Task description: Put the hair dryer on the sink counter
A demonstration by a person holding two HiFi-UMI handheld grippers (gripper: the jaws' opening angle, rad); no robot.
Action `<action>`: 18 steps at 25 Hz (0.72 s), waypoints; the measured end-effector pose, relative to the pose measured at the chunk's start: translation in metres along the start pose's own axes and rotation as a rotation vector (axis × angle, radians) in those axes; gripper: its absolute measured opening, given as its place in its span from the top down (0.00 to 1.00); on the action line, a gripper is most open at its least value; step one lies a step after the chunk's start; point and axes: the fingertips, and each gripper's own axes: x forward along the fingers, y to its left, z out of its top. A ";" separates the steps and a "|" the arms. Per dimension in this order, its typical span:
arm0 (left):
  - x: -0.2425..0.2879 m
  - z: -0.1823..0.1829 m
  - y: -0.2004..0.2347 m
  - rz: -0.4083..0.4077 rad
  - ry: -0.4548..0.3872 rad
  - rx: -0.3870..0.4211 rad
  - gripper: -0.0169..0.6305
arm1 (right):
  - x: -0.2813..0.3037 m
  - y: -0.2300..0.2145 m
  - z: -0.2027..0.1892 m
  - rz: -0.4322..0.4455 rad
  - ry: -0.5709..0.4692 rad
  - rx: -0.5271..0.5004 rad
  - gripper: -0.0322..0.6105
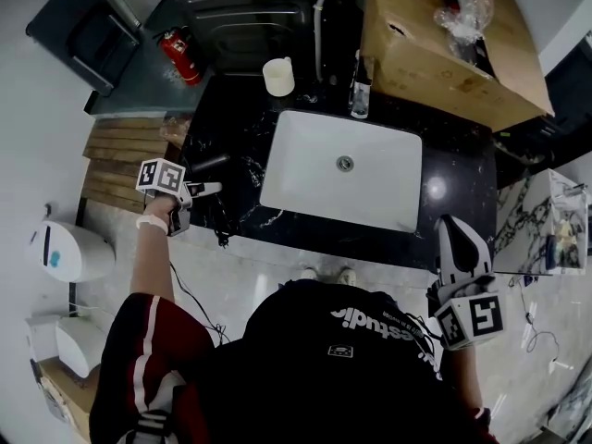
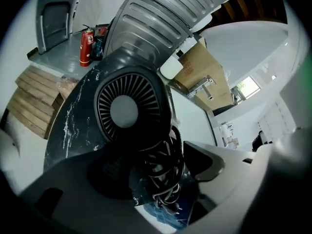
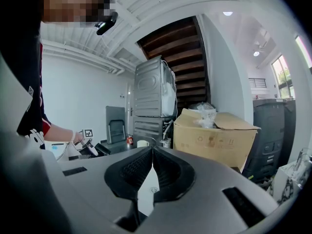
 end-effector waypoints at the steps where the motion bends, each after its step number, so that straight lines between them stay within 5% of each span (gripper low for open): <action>1: -0.004 0.000 0.003 0.001 -0.013 -0.014 0.46 | -0.001 0.000 -0.001 -0.002 0.002 0.000 0.89; 8: -0.035 -0.001 0.029 0.029 -0.168 -0.116 0.49 | -0.003 -0.006 -0.001 -0.012 0.001 0.024 0.89; 13: -0.029 0.000 0.031 0.146 -0.169 -0.052 0.60 | -0.002 -0.008 -0.001 -0.011 0.006 0.010 0.89; 18: -0.009 0.015 0.012 0.146 -0.170 -0.020 0.60 | 0.001 -0.004 -0.001 0.006 0.003 0.004 0.89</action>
